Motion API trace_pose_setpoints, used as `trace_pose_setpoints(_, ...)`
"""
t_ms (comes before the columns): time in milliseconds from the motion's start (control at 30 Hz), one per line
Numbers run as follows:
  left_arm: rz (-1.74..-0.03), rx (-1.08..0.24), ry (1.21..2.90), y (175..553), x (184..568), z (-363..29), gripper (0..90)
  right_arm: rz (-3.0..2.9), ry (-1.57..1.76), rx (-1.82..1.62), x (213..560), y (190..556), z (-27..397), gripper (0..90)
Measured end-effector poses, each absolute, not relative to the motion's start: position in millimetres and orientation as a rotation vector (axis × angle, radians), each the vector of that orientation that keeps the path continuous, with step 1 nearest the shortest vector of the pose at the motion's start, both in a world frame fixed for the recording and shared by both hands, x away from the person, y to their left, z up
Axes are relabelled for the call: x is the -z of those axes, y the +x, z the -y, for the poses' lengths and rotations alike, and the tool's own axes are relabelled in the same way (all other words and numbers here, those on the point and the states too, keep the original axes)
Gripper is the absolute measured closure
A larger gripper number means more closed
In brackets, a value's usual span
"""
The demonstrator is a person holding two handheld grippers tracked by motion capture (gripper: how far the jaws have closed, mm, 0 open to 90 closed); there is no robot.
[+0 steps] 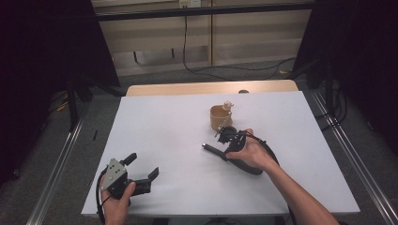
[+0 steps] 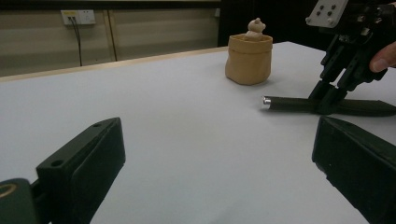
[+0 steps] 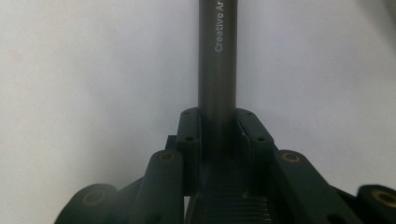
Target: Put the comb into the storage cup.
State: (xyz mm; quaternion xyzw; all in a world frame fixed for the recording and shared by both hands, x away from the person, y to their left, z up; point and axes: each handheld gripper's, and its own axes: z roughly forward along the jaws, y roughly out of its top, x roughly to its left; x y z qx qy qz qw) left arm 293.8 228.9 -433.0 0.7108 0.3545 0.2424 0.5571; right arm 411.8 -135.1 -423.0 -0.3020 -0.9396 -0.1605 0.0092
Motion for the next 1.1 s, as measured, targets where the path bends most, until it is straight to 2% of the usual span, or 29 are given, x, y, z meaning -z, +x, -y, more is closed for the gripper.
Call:
trace_pose_setpoints(567,-0.837,-0.571,1.691,294.8,433.5,-229.4,2.7,2.884,-0.982,0.778,394.8,406.2,159.7,73.0)
trace_pose_setpoints(1100,-0.84,-0.562,1.695,295.0,433.2,-230.5,2.9,2.831,-1.024,0.988,383.0,391.2,191.2,73.0)
